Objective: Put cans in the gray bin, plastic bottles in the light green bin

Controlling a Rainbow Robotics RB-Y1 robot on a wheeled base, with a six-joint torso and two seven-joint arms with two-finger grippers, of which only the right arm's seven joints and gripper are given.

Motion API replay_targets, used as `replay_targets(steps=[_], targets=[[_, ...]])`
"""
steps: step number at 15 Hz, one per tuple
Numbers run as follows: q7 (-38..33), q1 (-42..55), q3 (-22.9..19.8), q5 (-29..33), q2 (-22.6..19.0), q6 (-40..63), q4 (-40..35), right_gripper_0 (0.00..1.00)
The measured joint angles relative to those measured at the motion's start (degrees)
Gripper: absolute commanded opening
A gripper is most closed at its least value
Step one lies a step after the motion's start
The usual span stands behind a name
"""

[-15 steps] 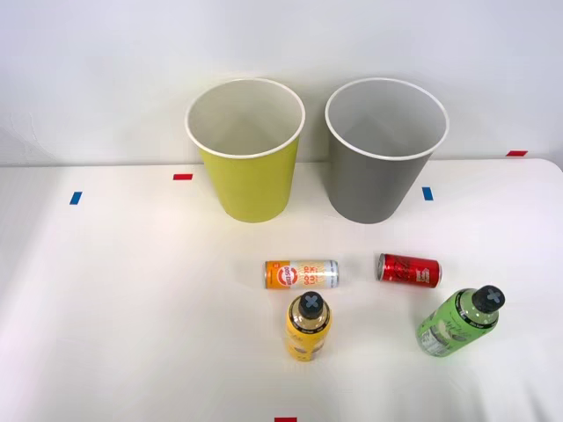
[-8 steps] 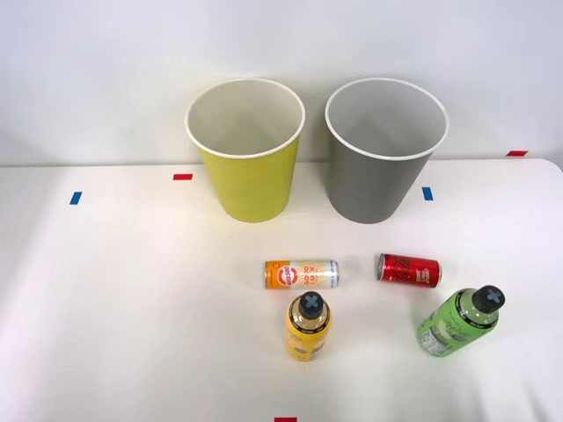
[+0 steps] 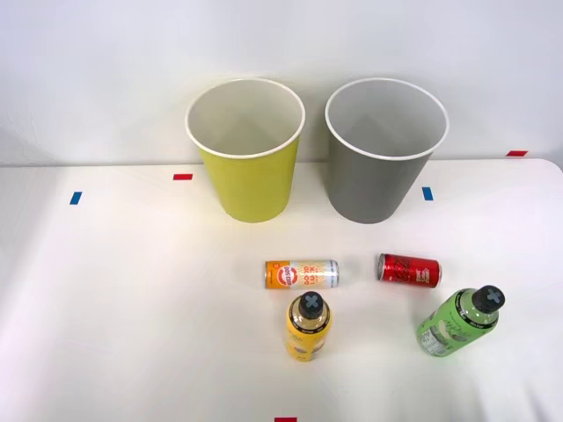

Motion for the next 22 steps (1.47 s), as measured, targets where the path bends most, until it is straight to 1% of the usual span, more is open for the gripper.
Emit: replay_targets(steps=[2, 3, 4, 6, 7, 11, 13, 15, 16, 20, 22], targets=[[0.1, -1.1, 0.4, -0.1, 0.5, 0.5, 2.0, 0.69], [0.1, -1.6, 0.8, -1.0, 0.8, 0.0, 3.3, 0.68], [0.3, -1.7, 1.6, -3.4, 0.7, -1.4, 3.7, 0.68], [1.0, -1.5, 6.0, -8.7, -0.4, -4.0, 3.9, 0.68], [1.6, -1.4, 7.7, -10.1, -1.3, -4.6, 3.9, 0.68], [8.8, -3.0, 9.2, -10.4, -4.3, -5.0, 3.4, 0.69], [9.1, -4.5, 10.4, -10.4, -6.2, -5.0, 3.4, 0.69], [9.1, -6.9, 12.1, -10.5, -8.2, -4.0, 3.4, 0.93], [9.1, -8.3, 13.7, -10.9, -9.3, -3.4, 3.4, 0.99], [10.3, -13.7, 21.6, -20.3, -13.9, -2.1, 3.4, 1.0], [11.2, -17.1, 22.2, -21.1, -16.6, 0.6, 3.4, 1.0]])
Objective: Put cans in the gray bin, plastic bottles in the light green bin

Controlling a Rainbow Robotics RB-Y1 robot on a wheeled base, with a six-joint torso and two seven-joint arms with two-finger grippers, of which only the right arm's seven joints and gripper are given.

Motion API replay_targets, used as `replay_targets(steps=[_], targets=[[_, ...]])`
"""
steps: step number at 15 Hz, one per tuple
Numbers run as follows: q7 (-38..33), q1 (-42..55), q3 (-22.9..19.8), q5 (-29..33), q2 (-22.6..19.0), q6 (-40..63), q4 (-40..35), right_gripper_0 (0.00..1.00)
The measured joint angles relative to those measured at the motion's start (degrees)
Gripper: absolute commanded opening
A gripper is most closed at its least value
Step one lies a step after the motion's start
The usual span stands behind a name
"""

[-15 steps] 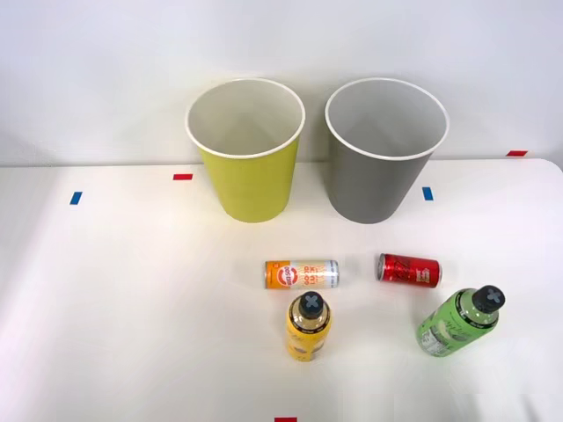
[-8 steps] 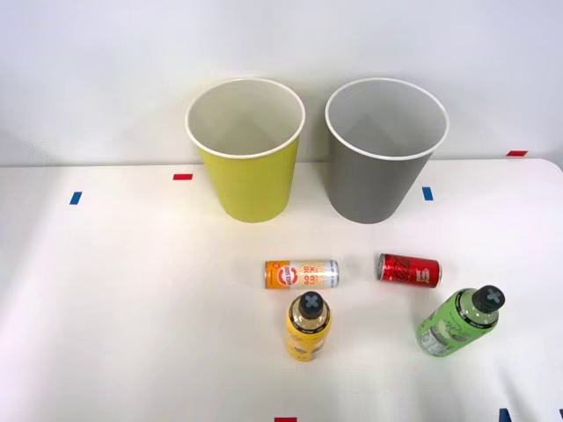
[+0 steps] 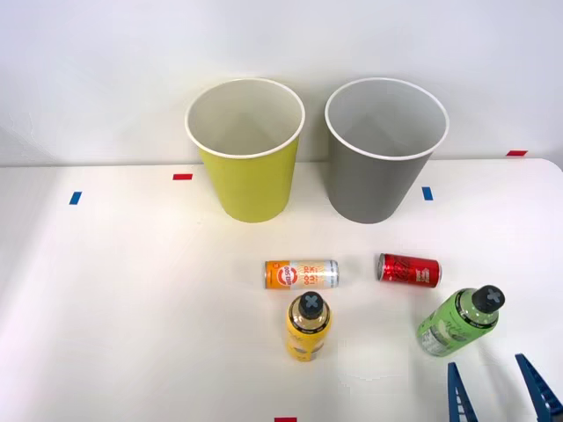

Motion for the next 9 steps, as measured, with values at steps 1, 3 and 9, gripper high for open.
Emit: replay_targets(steps=[1, 3, 9], targets=[[0.4, -1.7, 0.1, -0.1, -1.2, 1.4, 0.0, 0.99], [1.2, -4.4, 0.4, -0.1, -2.8, 2.5, 0.0, 0.99], [3.0, -9.0, 1.2, 0.0, -4.3, 2.9, 0.0, 0.99]])
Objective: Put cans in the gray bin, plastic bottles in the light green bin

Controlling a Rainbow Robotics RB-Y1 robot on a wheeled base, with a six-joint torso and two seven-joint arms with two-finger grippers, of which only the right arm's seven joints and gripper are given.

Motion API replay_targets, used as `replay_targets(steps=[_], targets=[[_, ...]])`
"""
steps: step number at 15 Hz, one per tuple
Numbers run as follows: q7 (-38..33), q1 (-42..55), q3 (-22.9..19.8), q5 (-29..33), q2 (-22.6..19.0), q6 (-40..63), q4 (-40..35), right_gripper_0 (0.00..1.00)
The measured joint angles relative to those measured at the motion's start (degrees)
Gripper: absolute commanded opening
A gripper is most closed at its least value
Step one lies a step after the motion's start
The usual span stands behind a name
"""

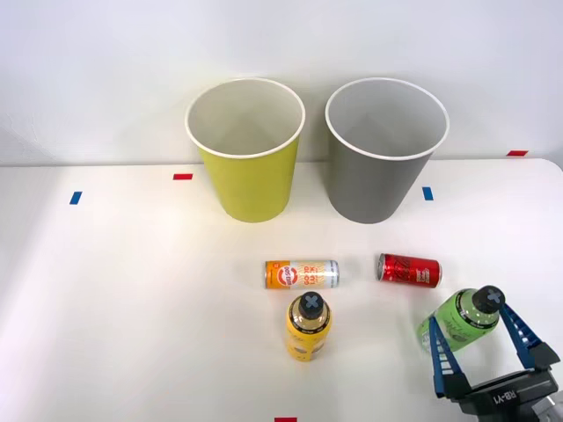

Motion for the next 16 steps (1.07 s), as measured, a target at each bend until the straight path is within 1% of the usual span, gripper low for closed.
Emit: replay_targets(steps=[3, 8, 11, 16], targets=[[1.3, -0.4, 0.0, 0.1, -0.5, 0.0, 0.0, 0.99], [2.1, -0.4, 0.3, 0.2, -2.6, 1.2, -0.1, 0.99], [2.3, -0.5, 0.5, 0.2, -3.2, 4.0, -1.4, 0.99], [2.4, -1.4, 0.7, -0.1, -3.3, 5.2, -2.1, 0.99]])
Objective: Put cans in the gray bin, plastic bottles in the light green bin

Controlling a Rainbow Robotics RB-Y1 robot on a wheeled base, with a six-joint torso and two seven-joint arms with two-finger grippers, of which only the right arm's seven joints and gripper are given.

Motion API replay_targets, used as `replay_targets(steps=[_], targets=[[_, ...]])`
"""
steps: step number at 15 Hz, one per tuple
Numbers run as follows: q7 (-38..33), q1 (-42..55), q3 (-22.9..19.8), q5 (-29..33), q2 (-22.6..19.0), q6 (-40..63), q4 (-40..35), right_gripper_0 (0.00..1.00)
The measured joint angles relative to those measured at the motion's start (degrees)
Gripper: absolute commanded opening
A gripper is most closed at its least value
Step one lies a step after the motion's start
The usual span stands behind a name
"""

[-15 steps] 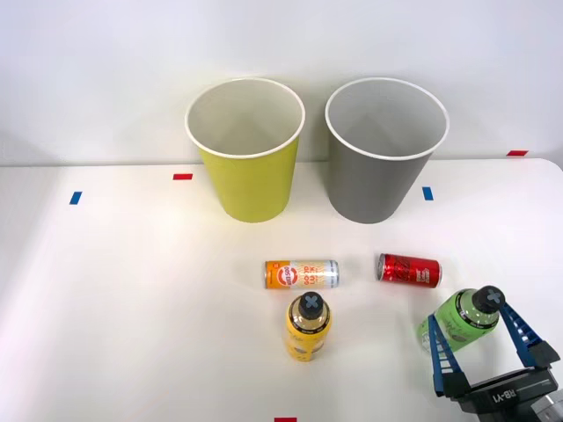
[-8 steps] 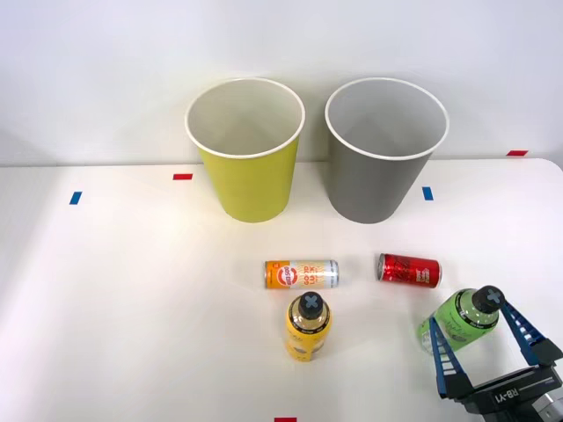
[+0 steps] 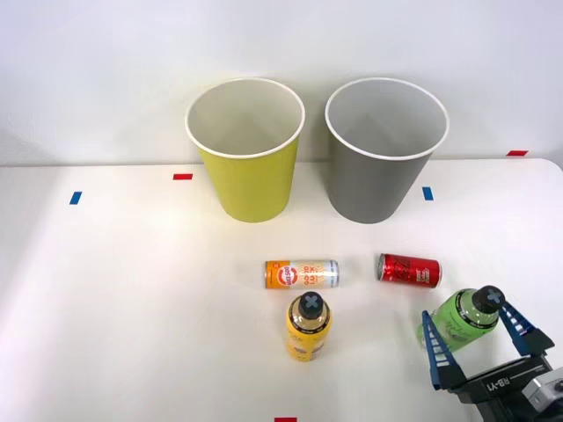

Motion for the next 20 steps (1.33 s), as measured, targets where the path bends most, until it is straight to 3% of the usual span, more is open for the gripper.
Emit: replay_targets(steps=[2, 3, 4, 5, 6, 14, 20], targets=[[0.1, -0.4, 0.0, -0.1, 0.0, 0.5, 0.0, 0.97], [0.1, -0.4, 0.1, -0.1, 0.0, 0.6, 0.0, 0.86], [0.1, -0.5, 0.4, -0.4, 0.0, 0.6, 0.0, 0.65], [0.3, -0.5, 0.7, -0.7, 0.0, 0.6, 0.0, 0.17], [0.4, -0.6, 1.0, -1.0, 0.0, 0.6, 0.0, 0.0], [0.9, 0.2, 2.5, -3.0, 0.0, 0.6, -2.4, 0.0], [0.4, 3.8, 1.4, -2.9, -2.6, 1.3, -10.0, 0.0]])
